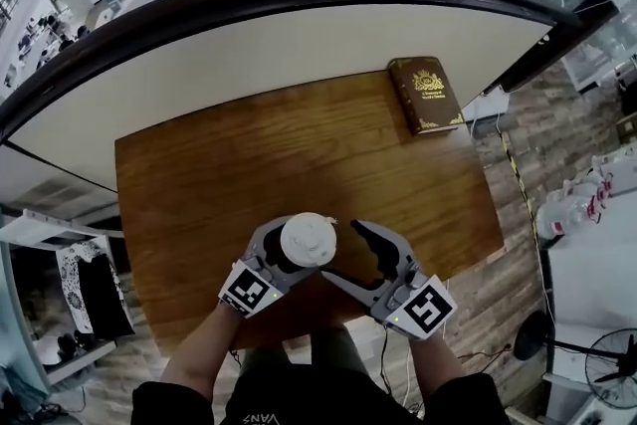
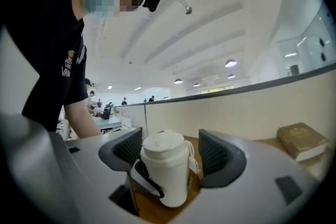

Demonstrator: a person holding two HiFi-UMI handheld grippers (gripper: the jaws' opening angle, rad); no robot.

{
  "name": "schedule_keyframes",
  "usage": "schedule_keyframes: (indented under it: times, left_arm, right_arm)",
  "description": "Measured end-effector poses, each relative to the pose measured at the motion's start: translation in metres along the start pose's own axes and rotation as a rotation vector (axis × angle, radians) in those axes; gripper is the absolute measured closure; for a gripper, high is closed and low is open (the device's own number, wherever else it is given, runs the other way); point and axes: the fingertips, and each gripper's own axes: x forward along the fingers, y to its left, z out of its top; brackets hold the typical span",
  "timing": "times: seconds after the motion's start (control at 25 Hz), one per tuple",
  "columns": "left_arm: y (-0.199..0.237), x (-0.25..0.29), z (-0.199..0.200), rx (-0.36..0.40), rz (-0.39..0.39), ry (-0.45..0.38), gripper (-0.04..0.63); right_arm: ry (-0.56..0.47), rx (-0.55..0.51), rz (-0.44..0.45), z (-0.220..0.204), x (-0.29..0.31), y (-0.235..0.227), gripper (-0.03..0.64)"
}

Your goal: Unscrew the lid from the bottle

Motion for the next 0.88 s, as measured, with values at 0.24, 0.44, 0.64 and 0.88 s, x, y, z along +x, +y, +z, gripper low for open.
schedule_keyframes:
  times: [0.24,0.44,0.64,0.88]
  left_arm:
    - [0.001,0.002,-0.001,-0.012,0.041,0.015,0.22]
    - [0.003,0.002,-0.003,-0.022,0.084,0.019,0.221]
    - [0.002,0.001,-0.005,-0.017,0.106,0.034,0.221]
    - [-0.004,0.002,-0.005,0.017,0.07,0.045,0.221]
  right_arm:
    - [-0.043,0.053,-0.275,-0.01,-0.006,0.013,0.309]
    - [0.003,0.006,-0.354,-0.019,0.006,0.017,0.309]
    - [0.039,-0.029,-0.36,-0.022,0.021,0.02,0.308]
    - [0.106,-0.073,-0.335,-0.029,0.03,0.016,0.308]
